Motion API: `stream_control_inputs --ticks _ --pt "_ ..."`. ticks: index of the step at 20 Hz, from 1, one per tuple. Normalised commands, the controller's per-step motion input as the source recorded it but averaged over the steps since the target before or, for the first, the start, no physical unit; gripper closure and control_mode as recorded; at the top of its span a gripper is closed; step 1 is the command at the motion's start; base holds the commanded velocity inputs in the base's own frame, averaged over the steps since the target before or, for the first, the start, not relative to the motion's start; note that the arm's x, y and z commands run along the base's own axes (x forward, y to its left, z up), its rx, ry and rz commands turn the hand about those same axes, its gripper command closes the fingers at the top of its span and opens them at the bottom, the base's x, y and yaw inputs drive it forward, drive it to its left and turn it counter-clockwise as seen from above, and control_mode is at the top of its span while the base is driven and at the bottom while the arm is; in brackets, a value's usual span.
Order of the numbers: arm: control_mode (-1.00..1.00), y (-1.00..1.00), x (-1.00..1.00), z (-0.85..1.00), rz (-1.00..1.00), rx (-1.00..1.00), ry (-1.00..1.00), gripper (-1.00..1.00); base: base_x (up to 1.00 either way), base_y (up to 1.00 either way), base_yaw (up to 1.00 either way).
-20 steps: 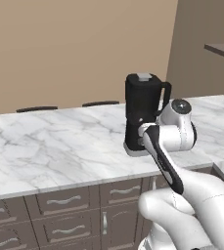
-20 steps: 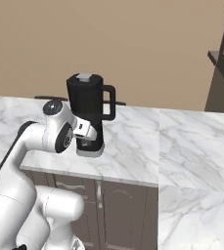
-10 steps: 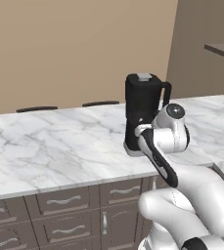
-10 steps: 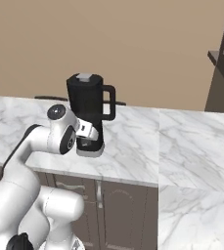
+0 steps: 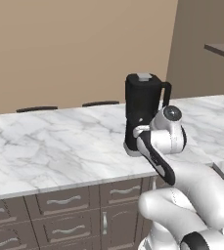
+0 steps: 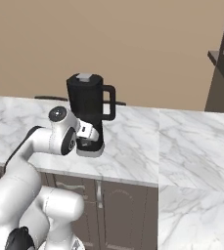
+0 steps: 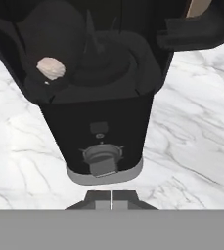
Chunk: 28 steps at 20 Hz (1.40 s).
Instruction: Grab the lime and garlic from the fridge, place them in the blender, close the lid, and turn on the blender to create a marinade.
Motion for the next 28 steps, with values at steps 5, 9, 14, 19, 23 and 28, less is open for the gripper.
stream_control_inputs --ticks 5,9,14,19,23,28 --pt "-1.00 0.00 0.27 -0.22 0.00 0.00 0.00 1.00 0.00 0.00 0.00" --pt "-1.00 0.00 0.28 -0.15 0.00 0.00 0.00 1.00 0.00 0.00 0.00" --pt "-1.00 0.00 0.15 0.00 0.00 0.00 -0.03 1.00 0.00 0.00 0.00" --pt "-1.00 0.01 0.09 -0.16 0.00 0.00 -0.01 1.00 0.00 0.00 0.00" --pt "-1.00 0.01 0.03 -0.30 0.00 0.00 0.00 1.00 0.00 0.00 0.00" --pt "-1.00 0.00 0.02 -0.01 0.00 0.00 -0.03 1.00 0.00 0.00 0.00"
